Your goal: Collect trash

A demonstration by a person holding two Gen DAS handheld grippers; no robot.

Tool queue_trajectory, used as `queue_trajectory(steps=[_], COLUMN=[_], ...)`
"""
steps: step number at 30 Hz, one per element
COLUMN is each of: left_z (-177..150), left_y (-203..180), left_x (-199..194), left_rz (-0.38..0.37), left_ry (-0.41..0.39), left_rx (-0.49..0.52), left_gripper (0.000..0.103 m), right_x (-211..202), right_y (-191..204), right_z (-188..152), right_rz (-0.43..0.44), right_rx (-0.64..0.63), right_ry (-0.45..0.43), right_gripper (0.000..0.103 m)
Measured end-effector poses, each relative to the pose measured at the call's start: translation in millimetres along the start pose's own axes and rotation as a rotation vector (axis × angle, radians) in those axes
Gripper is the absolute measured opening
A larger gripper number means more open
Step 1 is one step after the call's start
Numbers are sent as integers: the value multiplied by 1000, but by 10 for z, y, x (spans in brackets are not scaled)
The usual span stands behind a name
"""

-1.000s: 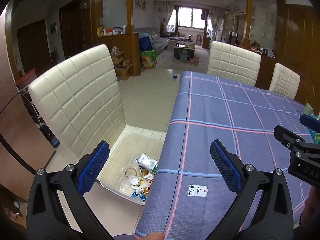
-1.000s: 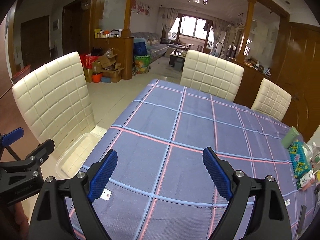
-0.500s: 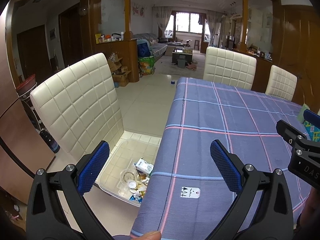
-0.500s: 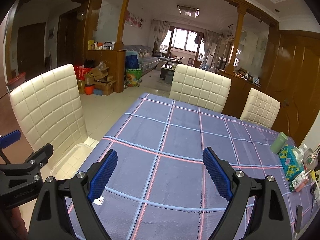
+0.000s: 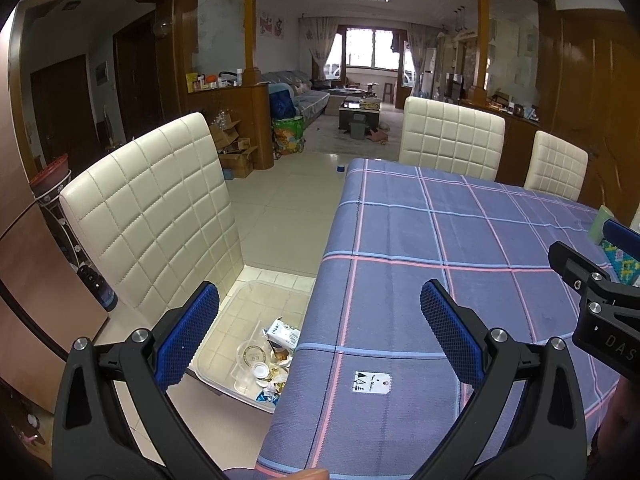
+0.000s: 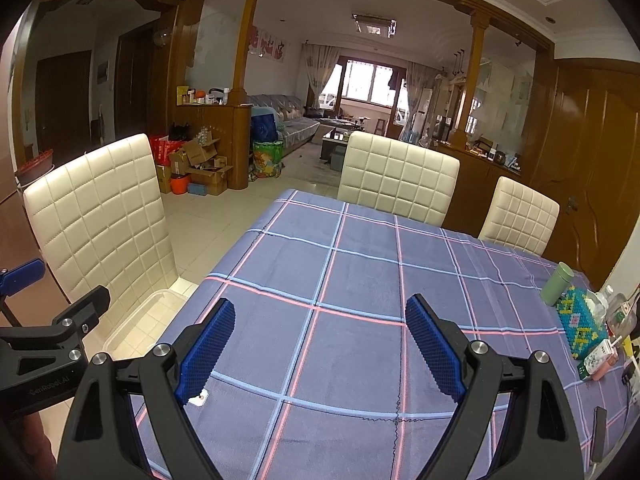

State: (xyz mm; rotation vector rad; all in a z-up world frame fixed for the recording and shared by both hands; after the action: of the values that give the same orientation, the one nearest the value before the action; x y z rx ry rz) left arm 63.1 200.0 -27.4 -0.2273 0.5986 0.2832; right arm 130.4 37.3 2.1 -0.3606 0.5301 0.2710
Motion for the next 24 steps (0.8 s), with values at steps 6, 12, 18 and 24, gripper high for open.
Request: queue_trajectory(steps=[6, 12, 18, 24], left_z=[10, 42, 57, 45], left_y=[0, 13, 51, 85], left_x=[-35, -59, -48, -35], left_rz=[0, -2, -15, -12], left_ry=[-14, -40, -36, -22], left_rx=[4, -6, -29, -44], left_gripper=[99, 99, 99, 99], right_x=[-24, -37, -33, -3], right_y=[-6, -1, 10, 21], right_z=[-9, -12, -3, -15], right_rz=[0, 0, 7, 10], right_rx=[1, 1, 3, 7], right_ry=[-3, 2, 11, 16], right_gripper=[85, 85, 85, 85])
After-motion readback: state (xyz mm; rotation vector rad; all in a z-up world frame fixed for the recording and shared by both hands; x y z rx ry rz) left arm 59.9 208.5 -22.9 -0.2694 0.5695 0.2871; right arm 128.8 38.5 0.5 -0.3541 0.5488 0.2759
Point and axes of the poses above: each gripper's, at about its wrist camera, not at the fingertips, and x roughly the way its jaws point, y to its left, z to its top, the point moved 8 cm from there along x, roughly the way its jaws point, and after that the axes turned 9 degrees about -x, right-handed, at the moved point
